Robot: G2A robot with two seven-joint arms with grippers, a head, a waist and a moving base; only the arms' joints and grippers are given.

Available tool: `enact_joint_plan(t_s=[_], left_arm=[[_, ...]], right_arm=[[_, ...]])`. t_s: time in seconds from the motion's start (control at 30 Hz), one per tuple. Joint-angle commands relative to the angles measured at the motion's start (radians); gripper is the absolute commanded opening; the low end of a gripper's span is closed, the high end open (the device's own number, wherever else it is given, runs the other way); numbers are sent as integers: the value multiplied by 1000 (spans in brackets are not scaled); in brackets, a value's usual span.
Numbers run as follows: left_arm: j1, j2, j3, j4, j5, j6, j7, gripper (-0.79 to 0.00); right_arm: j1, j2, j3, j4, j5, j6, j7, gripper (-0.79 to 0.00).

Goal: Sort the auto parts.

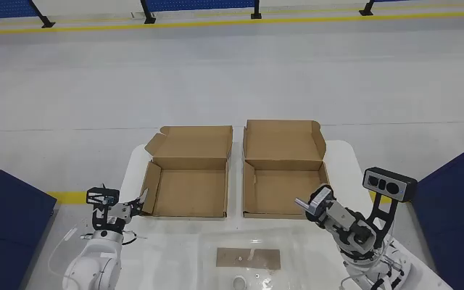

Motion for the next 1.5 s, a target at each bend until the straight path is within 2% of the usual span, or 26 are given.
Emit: enact_joint_plan(t_s=[0.0,0.6,0.93,1.17,1.3,1.47], left_arm=[[0,0,0,0,0,0,0,0],[0,0,0,0,0,0,0,0],[0,0,0,0,0,0,0,0],[0,0,0,0,0,0,0,0],[0,0,0,0,0,0,0,0],[0,0,0,0,0,0,0,0]], right_arm=[[-5,-2,4,2,12,2,15,-785],[-33,-28,59,5,34,7,78,-785],[-22,-39,30,6,191,-29,194,-785],[-17,-47,43,19,237,-20,249,-785],[-28,-52,81,47,187,9,234,-785],[-70,-58,178,58,-54,96,134,-785]])
